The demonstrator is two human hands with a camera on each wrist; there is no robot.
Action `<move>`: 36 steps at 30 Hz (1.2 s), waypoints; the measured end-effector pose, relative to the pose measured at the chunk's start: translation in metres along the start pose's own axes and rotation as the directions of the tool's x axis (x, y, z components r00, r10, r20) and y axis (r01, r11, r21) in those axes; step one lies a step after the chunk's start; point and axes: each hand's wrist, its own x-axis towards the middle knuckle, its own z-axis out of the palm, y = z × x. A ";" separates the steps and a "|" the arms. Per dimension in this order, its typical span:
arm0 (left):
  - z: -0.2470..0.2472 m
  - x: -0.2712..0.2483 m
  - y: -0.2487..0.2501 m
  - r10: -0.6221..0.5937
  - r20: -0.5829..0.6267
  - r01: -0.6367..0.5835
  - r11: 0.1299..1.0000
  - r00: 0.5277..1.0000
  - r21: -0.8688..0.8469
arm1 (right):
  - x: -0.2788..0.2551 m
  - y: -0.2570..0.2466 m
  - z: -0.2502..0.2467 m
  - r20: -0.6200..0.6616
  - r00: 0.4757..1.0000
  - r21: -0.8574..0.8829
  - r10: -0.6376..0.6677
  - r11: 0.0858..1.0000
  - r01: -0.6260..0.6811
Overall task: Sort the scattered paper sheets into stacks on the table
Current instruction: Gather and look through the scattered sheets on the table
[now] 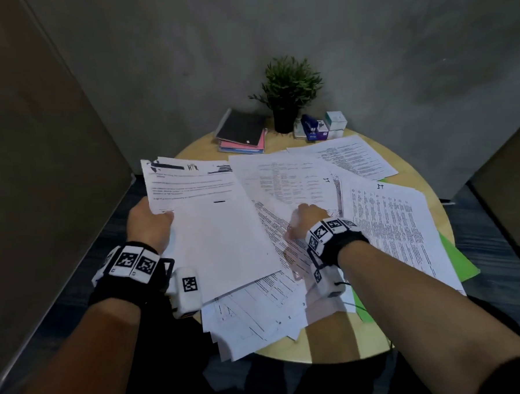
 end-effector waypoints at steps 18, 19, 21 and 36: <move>0.011 -0.007 -0.006 -0.040 0.033 0.041 0.999 0.999 -0.014 | -0.016 0.039 -0.037 -0.347 0.930 0.412 0.121 0.911 0.035; 0.012 -0.007 -0.004 -0.045 0.030 0.046 0.999 0.999 -0.018 | -0.021 0.045 -0.049 -0.382 0.914 0.453 0.138 0.890 0.055; 0.015 -0.009 0.000 -0.056 0.018 0.057 0.997 0.998 -0.060 | -0.028 0.060 -0.071 -0.465 0.868 0.522 0.175 0.846 0.109; 0.030 -0.035 0.040 -0.083 0.310 0.199 0.910 0.947 -0.363 | -0.060 0.017 -0.045 -0.190 0.982 0.960 0.003 0.208 0.185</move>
